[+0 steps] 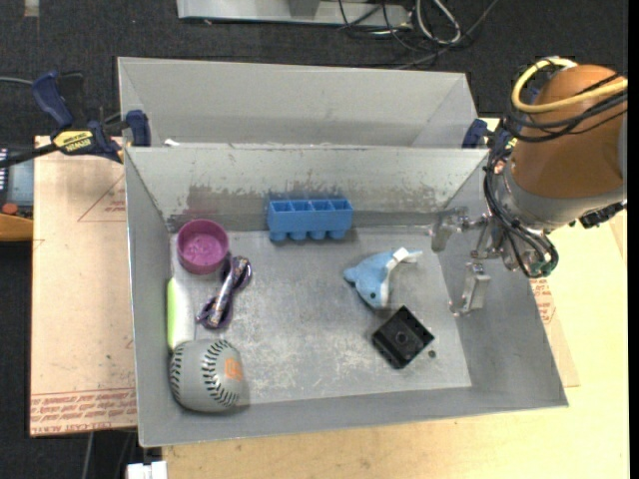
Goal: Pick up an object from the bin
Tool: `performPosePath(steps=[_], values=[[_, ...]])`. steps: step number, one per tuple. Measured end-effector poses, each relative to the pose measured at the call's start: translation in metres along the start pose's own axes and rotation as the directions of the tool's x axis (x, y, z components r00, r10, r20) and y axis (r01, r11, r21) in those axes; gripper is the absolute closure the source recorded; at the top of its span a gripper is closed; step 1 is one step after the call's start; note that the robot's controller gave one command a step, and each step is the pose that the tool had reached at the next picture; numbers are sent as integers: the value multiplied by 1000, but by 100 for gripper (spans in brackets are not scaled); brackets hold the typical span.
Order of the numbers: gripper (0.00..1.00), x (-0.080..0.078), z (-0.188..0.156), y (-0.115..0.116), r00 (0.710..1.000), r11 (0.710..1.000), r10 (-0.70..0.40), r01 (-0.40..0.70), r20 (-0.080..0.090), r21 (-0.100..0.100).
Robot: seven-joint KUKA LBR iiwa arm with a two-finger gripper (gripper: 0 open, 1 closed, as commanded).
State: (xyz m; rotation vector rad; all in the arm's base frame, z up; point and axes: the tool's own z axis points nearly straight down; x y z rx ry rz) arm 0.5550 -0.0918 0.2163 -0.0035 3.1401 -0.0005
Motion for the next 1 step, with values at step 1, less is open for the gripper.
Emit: performPosePath(steps=[1], values=[[0,0,0,0,1000,1000,0,0,0,0]])
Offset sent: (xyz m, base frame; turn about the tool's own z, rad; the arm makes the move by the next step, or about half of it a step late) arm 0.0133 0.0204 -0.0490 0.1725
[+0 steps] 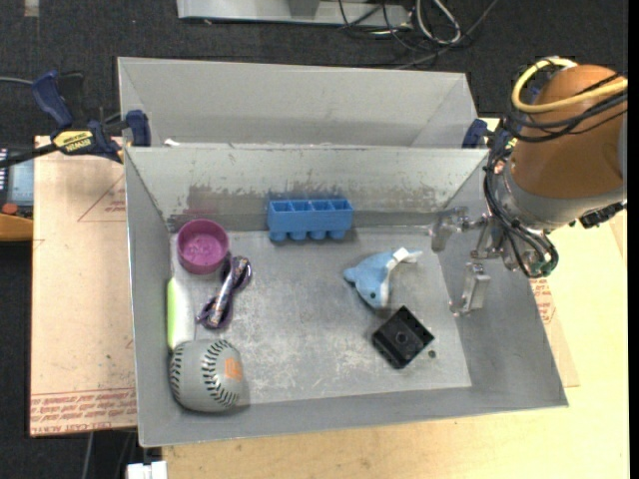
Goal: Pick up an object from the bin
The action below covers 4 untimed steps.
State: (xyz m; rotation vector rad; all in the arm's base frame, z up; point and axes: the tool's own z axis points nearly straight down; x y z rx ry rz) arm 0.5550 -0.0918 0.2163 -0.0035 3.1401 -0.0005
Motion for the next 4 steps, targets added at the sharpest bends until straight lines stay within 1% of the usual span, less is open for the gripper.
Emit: performPosePath(steps=[1,2,3,4], values=[[0,-12,38,16,990,990,138,-138,4,-1],[0,-4,53,34,997,997,77,-77,0,-1],[0,-34,63,34,980,980,200,-200,5,-3],[100,-11,82,58,946,946,324,-324,1,-2]])
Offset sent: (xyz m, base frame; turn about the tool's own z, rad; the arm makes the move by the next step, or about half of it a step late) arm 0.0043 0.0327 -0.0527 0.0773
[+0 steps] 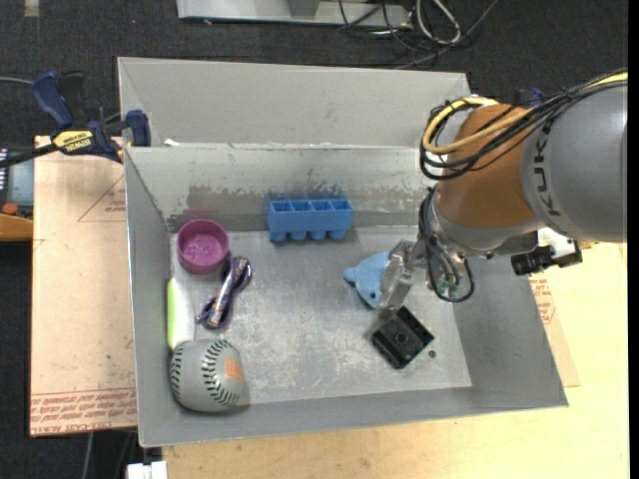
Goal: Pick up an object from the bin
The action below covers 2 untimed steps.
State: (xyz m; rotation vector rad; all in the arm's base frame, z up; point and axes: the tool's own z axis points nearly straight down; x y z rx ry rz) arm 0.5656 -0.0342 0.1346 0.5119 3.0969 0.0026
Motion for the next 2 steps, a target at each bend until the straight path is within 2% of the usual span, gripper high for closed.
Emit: performPosePath(steps=[1,2], values=[[0,0,0,0,1000,1000,0,0,0,0],[0,0,0,0,1000,1000,0,0,0,1]])
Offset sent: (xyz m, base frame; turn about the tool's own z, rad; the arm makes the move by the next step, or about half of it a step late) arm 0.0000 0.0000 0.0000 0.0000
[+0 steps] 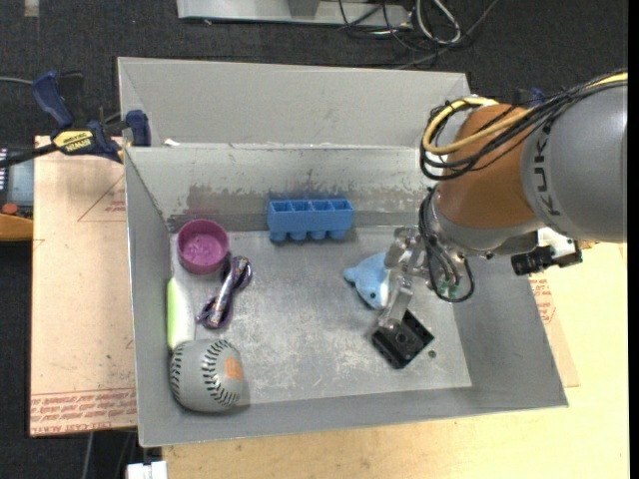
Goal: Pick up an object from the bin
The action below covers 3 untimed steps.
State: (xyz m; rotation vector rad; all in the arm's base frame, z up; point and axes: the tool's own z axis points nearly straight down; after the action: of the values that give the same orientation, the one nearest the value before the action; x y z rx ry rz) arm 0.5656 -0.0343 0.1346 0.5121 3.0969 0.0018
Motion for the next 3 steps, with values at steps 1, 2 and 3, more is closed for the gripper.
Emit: performPosePath(steps=[1,2,3], values=[[0,-42,15,9,996,996,91,-91,3,-2],[0,-59,3,12,998,998,55,-55,5,-2],[0,-41,68,32,997,997,73,-73,1,-2]])
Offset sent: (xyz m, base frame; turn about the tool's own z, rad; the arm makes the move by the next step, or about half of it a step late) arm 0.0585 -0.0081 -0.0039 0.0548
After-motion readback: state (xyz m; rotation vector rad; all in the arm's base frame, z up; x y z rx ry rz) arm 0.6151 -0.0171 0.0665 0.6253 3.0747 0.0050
